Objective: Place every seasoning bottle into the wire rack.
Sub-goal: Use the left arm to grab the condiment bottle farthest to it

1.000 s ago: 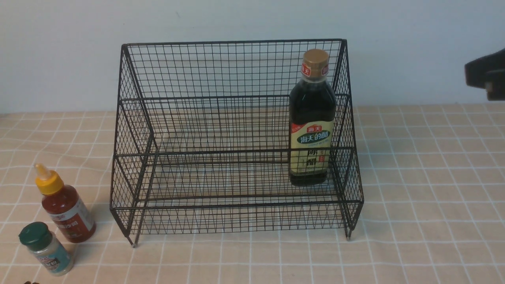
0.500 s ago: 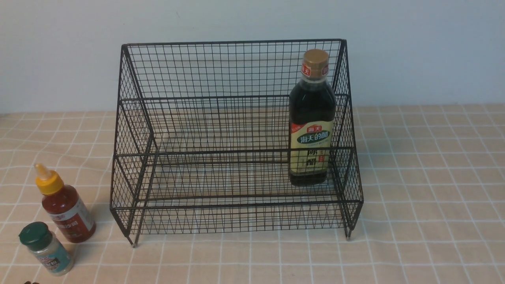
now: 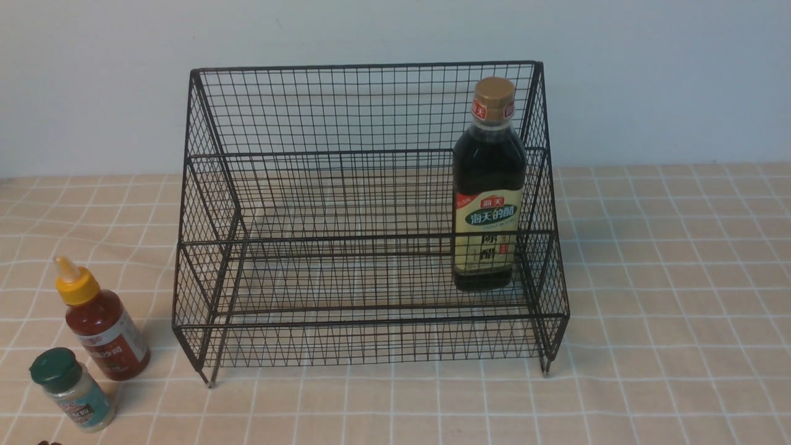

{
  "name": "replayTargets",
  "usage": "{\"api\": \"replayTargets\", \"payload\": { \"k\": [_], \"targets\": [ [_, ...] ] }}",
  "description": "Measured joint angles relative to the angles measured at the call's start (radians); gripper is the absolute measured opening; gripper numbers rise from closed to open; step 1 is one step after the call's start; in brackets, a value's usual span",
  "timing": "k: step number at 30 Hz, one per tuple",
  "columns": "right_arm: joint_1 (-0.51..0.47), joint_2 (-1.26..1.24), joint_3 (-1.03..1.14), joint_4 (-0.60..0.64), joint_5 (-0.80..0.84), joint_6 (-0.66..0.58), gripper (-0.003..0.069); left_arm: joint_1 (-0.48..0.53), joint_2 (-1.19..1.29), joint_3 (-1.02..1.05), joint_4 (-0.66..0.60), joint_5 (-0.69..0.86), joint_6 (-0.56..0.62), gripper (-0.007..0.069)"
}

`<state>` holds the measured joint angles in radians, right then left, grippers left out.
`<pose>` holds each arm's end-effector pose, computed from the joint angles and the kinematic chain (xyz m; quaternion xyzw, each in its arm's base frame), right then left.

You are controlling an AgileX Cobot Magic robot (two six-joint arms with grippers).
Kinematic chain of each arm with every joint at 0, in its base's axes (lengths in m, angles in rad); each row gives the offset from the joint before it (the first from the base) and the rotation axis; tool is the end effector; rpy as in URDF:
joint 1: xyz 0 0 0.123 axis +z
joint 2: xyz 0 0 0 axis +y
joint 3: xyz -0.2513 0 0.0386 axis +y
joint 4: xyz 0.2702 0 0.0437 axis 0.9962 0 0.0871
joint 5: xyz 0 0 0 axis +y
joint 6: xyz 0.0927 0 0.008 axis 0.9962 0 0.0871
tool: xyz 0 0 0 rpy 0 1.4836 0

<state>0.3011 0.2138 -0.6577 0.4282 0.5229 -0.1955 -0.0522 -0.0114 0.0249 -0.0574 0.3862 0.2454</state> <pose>0.0695 0.0418 0.3738 -0.1165 0.6804 0.2417 0.6820 0.1073 -0.0076 0.1701 0.1049 0.8015 0.0325 0.5878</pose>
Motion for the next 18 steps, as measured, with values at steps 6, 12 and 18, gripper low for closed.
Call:
{"api": "replayTargets", "payload": {
  "k": [6,12,18],
  "targets": [
    [0.000,0.000,0.039,-0.141,-0.001,-0.003,-0.0015,0.000,0.000,0.000,0.000,0.000,0.000,-0.0007],
    [-0.045,-0.025,0.160,-0.222,-0.052,-0.003,-0.0015,0.000,0.000,0.000,0.000,0.000,0.000,-0.0007],
    [-0.301,-0.080,0.374,-0.215,-0.104,-0.002,-0.0015,0.000,0.000,0.000,0.000,0.000,0.000,-0.0007]
  ]
}}
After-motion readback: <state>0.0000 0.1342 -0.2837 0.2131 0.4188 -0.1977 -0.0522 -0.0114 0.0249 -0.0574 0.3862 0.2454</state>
